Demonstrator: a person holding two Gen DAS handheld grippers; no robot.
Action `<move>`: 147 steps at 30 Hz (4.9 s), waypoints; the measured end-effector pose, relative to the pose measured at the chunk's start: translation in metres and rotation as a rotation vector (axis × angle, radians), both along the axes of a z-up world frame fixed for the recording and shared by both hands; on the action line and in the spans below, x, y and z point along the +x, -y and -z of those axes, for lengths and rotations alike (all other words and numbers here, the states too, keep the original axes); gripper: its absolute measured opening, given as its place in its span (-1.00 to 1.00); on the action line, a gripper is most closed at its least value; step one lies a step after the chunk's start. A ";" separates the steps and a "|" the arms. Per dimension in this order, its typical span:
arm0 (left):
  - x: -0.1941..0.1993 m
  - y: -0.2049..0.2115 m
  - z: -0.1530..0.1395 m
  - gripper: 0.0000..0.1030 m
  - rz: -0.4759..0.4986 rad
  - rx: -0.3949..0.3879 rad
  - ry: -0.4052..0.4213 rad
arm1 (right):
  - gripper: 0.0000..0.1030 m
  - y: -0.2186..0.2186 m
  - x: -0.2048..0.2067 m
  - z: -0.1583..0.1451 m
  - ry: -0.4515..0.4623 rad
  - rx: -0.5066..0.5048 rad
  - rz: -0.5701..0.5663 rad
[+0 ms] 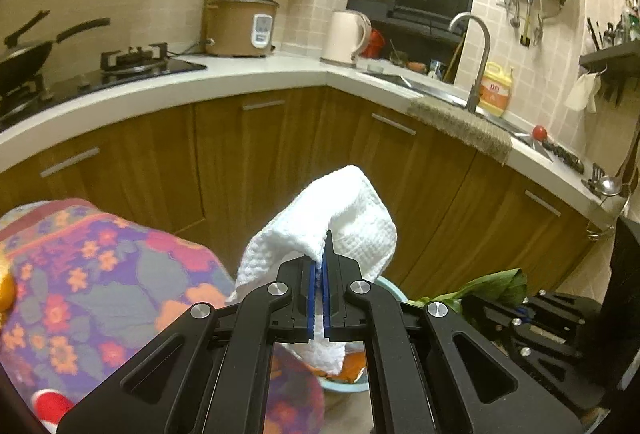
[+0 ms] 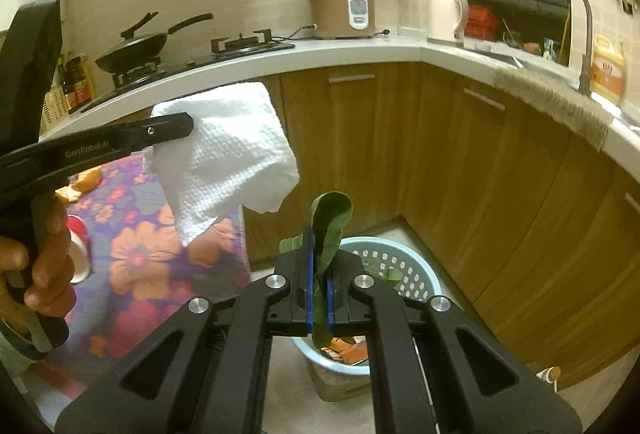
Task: Collect trash
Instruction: 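Open both tools to drop tissue and greens into the basket, then move both tools back over the bottle and paper cup on the table, then grasp the clear plastic bottle with the left tool while the right tool grasps the paper cup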
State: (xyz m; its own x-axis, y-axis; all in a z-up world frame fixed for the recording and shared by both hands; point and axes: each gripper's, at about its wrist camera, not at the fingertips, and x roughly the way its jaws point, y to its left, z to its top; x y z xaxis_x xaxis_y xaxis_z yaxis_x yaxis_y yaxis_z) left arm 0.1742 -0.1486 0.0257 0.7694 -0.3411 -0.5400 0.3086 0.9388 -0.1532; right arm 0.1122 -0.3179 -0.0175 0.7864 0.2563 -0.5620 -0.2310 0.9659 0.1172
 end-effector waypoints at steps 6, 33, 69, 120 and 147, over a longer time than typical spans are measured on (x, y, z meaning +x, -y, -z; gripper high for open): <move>0.024 0.038 0.031 -1.00 0.001 0.055 -0.051 | -0.95 0.019 0.033 0.039 -0.044 -0.002 0.033; 0.066 0.073 0.088 -0.24 0.043 0.124 -0.178 | -0.88 0.058 0.103 0.166 -0.323 0.096 0.083; -0.127 -0.187 -0.077 0.41 -0.274 -0.012 0.134 | 0.23 -0.192 -0.035 -0.060 0.089 0.080 -0.323; -0.091 -0.401 0.033 0.36 -0.592 -0.140 -0.178 | 0.09 -0.313 -0.012 0.017 -0.126 -0.082 -0.478; -0.146 -0.404 -0.010 -0.41 -0.592 -0.121 -0.100 | 0.05 -0.284 -0.035 -0.018 -0.022 0.006 -0.461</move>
